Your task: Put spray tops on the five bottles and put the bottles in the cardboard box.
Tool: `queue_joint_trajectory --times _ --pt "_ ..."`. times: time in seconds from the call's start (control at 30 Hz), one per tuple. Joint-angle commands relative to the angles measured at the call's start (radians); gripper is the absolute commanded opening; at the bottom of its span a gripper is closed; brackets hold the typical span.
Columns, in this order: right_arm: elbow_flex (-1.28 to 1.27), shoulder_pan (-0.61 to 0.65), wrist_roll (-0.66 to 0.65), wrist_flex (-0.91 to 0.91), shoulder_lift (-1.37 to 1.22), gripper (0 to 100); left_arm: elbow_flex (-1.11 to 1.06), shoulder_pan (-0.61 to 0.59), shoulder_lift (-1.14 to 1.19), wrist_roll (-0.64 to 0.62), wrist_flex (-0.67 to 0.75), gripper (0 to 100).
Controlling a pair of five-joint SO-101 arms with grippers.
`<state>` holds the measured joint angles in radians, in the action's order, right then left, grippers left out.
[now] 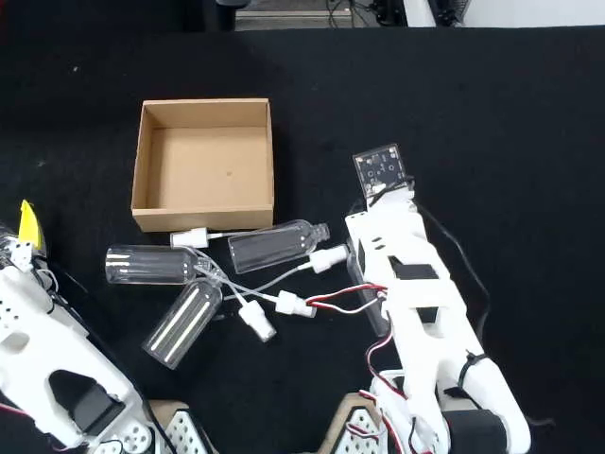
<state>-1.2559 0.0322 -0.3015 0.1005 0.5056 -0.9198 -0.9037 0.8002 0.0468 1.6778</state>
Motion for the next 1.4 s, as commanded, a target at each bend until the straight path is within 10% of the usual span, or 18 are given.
queue_joint_trajectory --times 0.0,1.37 --pt "0.004 -0.012 0.008 -0.028 0.025 1.1 0.022 -0.012 -0.020 -0.025 0.025 41" --pt "0.004 -0.012 0.008 -0.028 0.025 1.1 -0.255 -0.016 -0.552 -0.028 -0.180 41"
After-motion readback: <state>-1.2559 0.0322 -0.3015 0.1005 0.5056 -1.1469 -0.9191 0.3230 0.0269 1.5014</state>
